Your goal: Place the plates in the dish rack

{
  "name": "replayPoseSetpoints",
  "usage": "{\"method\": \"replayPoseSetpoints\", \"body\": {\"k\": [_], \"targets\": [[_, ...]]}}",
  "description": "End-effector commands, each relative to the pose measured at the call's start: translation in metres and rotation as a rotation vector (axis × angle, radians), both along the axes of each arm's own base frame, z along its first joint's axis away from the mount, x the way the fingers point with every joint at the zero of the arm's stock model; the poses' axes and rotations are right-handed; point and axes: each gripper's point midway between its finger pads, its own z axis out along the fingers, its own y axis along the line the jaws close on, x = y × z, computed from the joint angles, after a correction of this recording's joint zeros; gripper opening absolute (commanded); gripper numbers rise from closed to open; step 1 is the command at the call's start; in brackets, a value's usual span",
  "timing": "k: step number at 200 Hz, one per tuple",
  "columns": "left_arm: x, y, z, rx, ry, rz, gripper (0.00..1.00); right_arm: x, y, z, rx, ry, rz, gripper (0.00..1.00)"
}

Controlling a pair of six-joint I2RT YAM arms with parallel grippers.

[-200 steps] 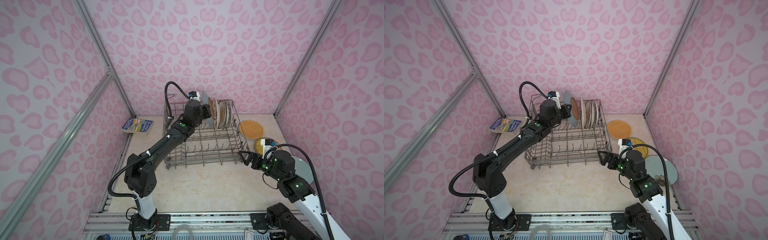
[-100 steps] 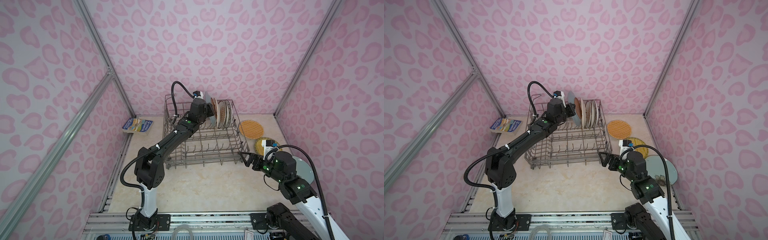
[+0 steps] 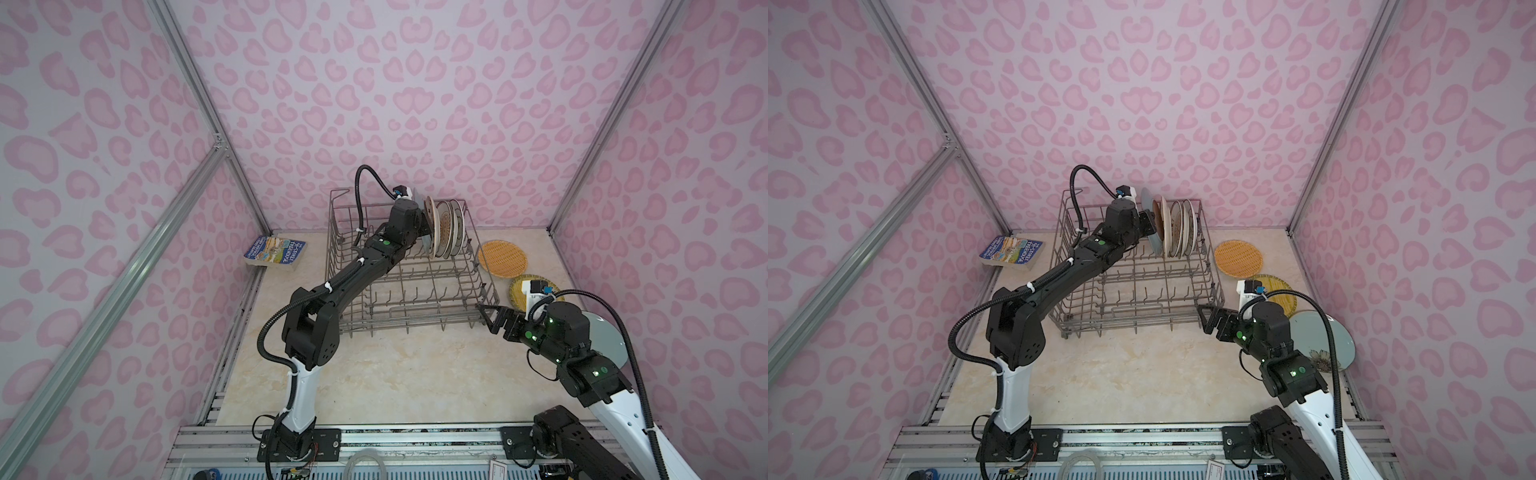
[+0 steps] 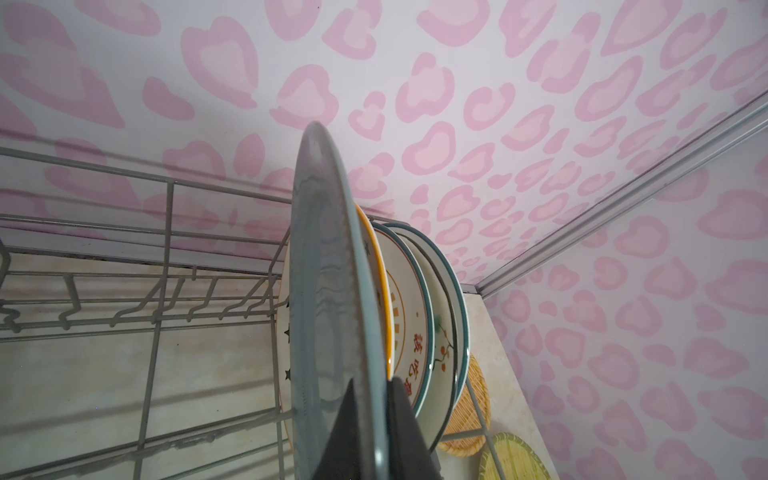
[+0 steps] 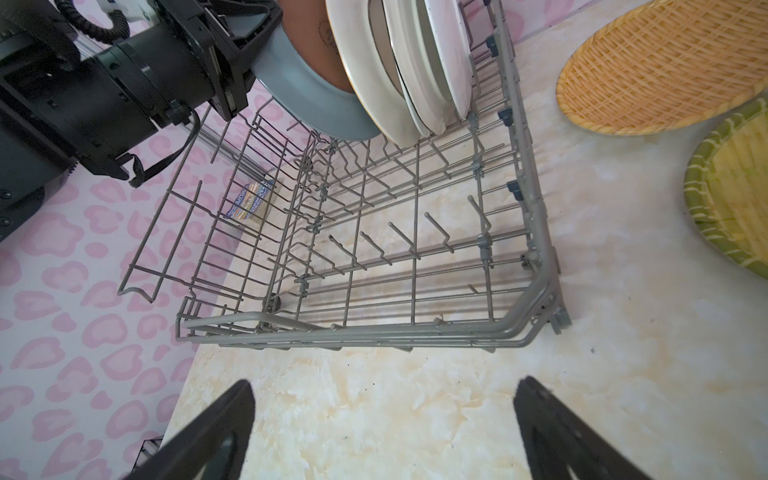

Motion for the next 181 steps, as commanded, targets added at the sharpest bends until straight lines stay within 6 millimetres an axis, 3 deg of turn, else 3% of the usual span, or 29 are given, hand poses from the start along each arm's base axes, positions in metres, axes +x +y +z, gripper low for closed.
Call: {"method": "replayPoseSetpoints", "body": {"k": [1,141,181], "targets": [[0.006,-0.002,0.021,0.003,-0.090,0.027,0.04,0.000,0.002,0.003,0.001,-0.016,0.011,0.97],[0.026,-0.021,-0.026,0.140,-0.042,0.064,0.03,-0.003,0.001,0.007,-0.019,-0.001,0.019,0.97],[0.031,-0.026,-0.034,0.139,-0.037,0.055,0.15,-0.002,0.000,0.009,-0.024,0.001,0.011,0.97]]}}
